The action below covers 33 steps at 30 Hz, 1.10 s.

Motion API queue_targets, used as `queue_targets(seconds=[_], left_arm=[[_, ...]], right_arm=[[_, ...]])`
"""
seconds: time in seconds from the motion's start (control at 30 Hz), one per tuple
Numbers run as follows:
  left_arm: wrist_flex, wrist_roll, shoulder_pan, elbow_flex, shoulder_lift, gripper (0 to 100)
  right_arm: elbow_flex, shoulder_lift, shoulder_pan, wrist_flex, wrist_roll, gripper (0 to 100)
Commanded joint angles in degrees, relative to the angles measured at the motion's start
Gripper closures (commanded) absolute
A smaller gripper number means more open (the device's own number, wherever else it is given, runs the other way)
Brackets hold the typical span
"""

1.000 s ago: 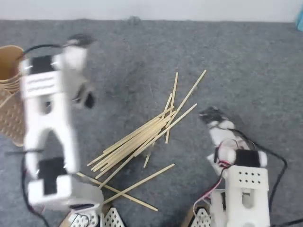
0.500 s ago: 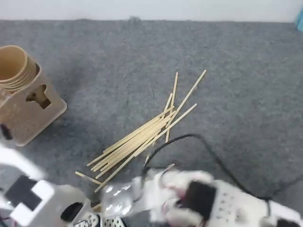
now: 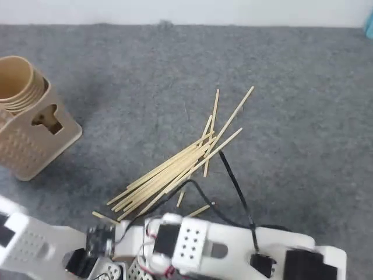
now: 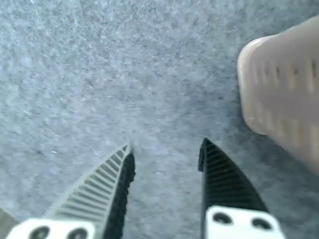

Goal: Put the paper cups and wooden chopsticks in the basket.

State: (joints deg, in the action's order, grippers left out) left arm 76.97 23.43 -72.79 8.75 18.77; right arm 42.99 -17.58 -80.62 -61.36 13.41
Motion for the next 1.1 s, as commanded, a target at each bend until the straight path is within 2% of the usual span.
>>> queue_targets(seconds=[0.0, 0.07, 0.17, 0.33, 0.47, 0.63, 0.83, 0.93, 1.07], left_arm=[[-1.41, 0.18, -1.49, 4.00, 0.53, 80], [-1.76, 0.18, -2.02, 4.70, 1.23, 80], [-1.85, 0.18, -2.90, 5.67, 2.02, 80], [-1.85, 0.18, -3.96, 8.40, 3.87, 80], [-1.85, 0.09, -4.57, 12.09, 6.24, 80], [-1.41, 0.09, -4.66, 16.57, 10.11, 80], [-1.67, -2.02, -4.84, 23.43, 14.51, 80], [-0.79, -4.75, -5.89, 28.44, 16.70, 80], [1.85, -4.84, -6.07, 33.10, 19.87, 80]], right_arm=[[-3.16, 3.21, 3.38, 3.21, -0.97, 76.0], [-3.16, 6.02, 3.03, 4.53, -1.14, 76.0], [-3.25, 9.36, 2.68, 6.81, -5.27, 76.0], [-3.52, 8.84, 2.68, 6.99, -7.30, 76.0], [-3.34, 9.80, 2.51, 7.16, -11.96, 76.5], [-4.75, 14.11, 2.68, 7.08, -12.04, 83.2], [-6.24, 16.13, 2.95, 6.64, -11.96, 83.9], [-6.24, 16.13, 6.02, 6.64, -10.81, 85.4], [-6.51, 16.13, 12.70, 7.25, -10.73, 96.2]])
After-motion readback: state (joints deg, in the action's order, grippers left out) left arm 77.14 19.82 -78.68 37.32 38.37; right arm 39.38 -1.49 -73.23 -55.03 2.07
